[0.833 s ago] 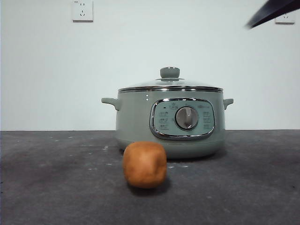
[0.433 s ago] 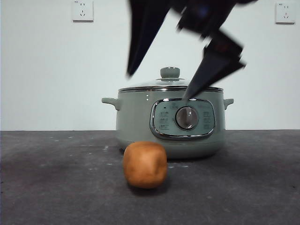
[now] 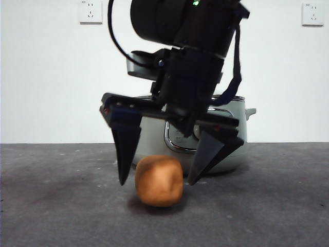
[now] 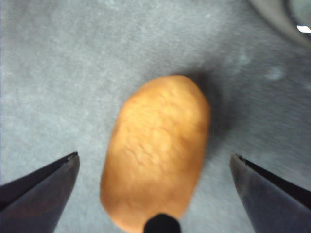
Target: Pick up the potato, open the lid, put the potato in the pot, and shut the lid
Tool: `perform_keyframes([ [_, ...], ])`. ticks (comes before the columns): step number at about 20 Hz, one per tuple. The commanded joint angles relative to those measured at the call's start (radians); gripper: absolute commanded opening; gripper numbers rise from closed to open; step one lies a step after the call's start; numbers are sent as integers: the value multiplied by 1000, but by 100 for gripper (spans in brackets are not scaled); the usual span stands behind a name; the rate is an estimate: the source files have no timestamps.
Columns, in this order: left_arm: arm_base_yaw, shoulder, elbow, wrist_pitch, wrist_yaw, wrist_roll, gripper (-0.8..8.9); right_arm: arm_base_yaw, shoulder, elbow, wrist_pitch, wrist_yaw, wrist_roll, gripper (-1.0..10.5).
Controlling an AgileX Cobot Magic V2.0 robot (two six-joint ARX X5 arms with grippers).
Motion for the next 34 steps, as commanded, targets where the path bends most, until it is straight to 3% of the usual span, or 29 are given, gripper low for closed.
perform_keyframes([
  [1,-3,2,8,5,2,-3,660,3,24,2,29,-12,10,323],
  [2,-3,3,8,5,3,-3,660,3,24,2,30,-11,4,220],
  [3,-3,3,8,5,3,-3,660,3,23,2,36,-12,-6,47],
  [4,-3,5,8,5,4,-3,660,6,22,2,40,-12,-21,-8],
  [10,-3,26,8,5,21,-3,660,24,-48,2,12,-12,-42,-9],
  [16,-34,89,43,14,47,-2,660,58,-383,3,-111,11,-71,-10],
  [24,-198,354,253,117,37,9,660,60,-858,3,-367,298,-81,-11],
  [29,-398,586,327,279,-87,19,660,60,-1001,3,-491,393,-60,-10],
  [34,-527,868,460,395,-247,106,660,60,-1044,5,-577,420,-43,-10],
])
